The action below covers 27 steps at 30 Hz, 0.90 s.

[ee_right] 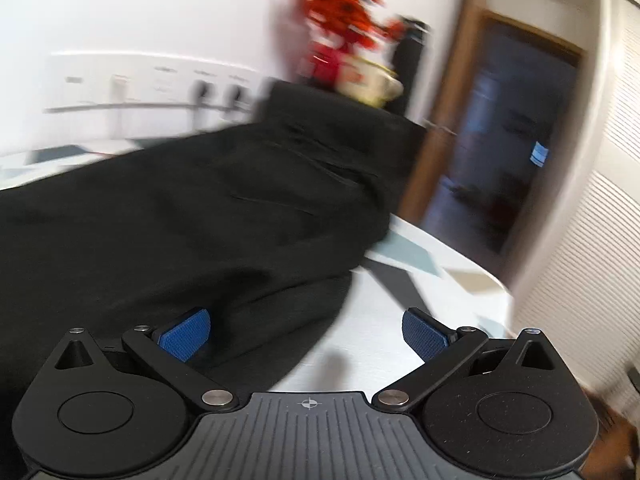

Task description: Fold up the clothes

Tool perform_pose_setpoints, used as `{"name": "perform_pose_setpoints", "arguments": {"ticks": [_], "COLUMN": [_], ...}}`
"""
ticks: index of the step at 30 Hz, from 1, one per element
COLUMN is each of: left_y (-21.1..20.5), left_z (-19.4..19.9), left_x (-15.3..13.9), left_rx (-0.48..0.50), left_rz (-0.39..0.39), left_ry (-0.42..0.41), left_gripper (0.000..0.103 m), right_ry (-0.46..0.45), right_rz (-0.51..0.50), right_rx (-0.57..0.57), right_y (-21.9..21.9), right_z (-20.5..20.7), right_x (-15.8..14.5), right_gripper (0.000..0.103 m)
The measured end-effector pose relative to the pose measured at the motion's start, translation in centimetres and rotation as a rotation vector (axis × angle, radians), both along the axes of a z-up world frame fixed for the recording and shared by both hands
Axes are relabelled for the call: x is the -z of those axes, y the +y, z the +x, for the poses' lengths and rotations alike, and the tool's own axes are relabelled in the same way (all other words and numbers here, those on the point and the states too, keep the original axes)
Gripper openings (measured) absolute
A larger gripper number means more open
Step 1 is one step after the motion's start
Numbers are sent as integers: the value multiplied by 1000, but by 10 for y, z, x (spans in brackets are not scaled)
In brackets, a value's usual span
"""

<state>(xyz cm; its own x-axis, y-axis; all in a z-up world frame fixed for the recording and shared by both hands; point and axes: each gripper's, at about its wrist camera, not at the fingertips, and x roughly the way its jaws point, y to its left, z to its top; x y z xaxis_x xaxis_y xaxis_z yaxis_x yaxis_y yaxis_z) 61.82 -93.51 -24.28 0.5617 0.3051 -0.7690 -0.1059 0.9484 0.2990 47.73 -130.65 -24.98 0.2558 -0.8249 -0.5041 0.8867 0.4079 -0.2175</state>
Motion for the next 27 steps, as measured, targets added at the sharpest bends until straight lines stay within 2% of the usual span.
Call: {"name": "perform_pose_setpoints", "arguments": {"ticks": [7,15,19,23,27], "left_y": [-5,-4,-12,-14,-12], "left_z": [2,-3,-5,-7,-6], "left_x": [0,2,0,-1,-1], "left_rx": [35,70,101,102,85], "left_rz": [48,66,117,111,97], "left_ry": [6,-14,-12,-11,-3], "left_gripper": [103,103,102,102,103], "right_ry": [12,-25,-28,-57,-63], "right_rz": [79,170,164,165,150], "right_rx": [-53,-19,14,135,179], "right_y": [16,26,1,-33,-53], "right_z": [-17,-30,-16,-7,1], "right_x": [4,-1,3,3,5], "right_gripper": [102,102,102,102,102]}}
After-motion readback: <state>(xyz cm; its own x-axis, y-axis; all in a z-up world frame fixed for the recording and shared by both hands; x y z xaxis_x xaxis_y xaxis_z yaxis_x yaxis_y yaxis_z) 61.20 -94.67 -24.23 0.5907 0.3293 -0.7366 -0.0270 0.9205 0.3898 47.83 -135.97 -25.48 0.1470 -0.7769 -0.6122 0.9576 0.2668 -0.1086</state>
